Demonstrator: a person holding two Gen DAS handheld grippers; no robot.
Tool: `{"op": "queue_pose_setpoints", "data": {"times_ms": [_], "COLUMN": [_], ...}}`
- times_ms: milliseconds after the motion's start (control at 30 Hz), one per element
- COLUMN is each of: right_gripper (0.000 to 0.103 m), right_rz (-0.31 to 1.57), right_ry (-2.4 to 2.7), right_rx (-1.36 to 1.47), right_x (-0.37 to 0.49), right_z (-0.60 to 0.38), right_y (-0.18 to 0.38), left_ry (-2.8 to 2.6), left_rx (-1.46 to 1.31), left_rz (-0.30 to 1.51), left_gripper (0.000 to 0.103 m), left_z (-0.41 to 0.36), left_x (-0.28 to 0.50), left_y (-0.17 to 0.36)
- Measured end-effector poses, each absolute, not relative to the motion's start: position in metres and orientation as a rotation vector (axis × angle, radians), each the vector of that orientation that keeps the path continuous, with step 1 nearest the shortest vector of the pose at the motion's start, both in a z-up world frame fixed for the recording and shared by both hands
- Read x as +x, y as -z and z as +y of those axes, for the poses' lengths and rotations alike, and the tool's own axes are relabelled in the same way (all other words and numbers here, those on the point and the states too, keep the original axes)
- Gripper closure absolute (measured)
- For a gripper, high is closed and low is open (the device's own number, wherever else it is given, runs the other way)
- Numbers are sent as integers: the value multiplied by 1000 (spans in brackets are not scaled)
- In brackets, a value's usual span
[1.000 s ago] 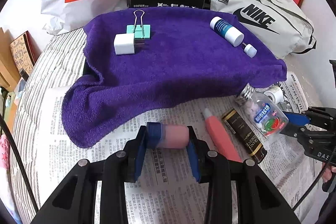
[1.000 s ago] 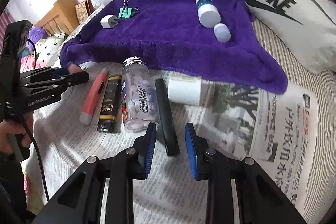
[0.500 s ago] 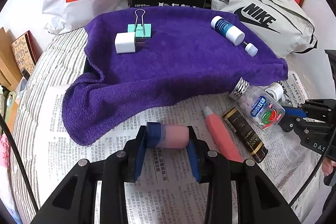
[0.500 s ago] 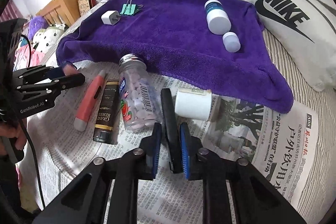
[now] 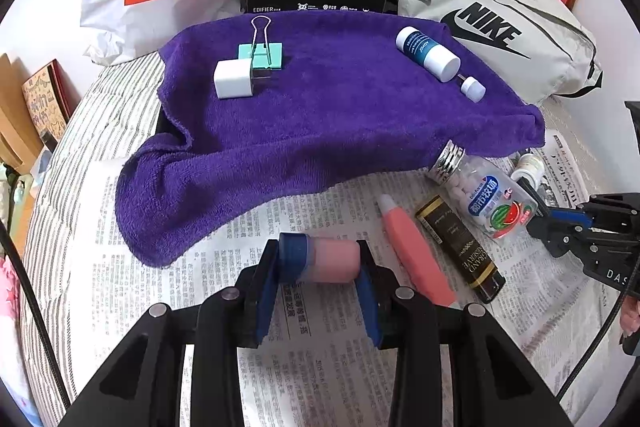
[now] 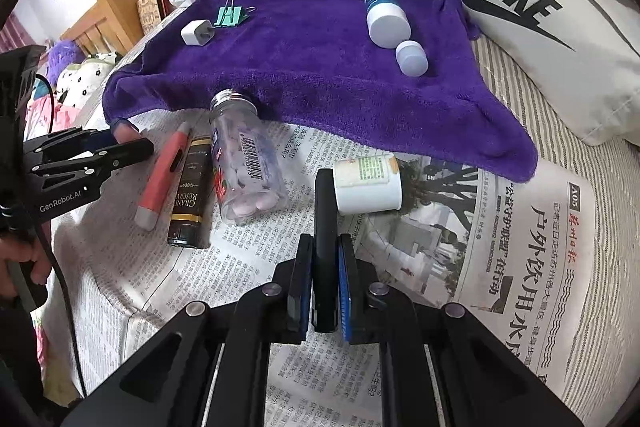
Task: Organize rigid objects
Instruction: 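Carry the eraser and black tube onto the purple towel with both grippers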
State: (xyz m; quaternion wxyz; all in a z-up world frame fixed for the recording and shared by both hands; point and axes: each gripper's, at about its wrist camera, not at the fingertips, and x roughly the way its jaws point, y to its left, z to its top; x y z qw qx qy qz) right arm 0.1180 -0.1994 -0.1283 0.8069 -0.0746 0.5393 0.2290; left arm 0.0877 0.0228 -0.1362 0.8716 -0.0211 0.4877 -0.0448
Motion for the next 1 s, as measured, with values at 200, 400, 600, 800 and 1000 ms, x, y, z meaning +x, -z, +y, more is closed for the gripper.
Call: {"op": "queue_pose_setpoints", "data": {"times_ms": [200,400,600,800,1000], "right_gripper": [91,91,91,91,91], "right_rz": [1123,1105,1094,1063,1048], "right_ry": [-541,-548,-550,-535,-488], "right_rx": [-107,-111,-108,-119,-114], "right_x": [106,104,111,128,160], "right_z": [-205,-205,-207,-210,-215], "right_y": [110,96,85,68,60], "left_ry": [108,121,129,133,118], "left_rx": [-80,-80,-98,-72,-66], "left_rz": [1007,997,959,936,932], "left_gripper": [69,69,69,69,69], "left_z": [29,30,35,37,49], "left_x": [79,77,80,95,114], "left_y": [126,113,91,74,70]}}
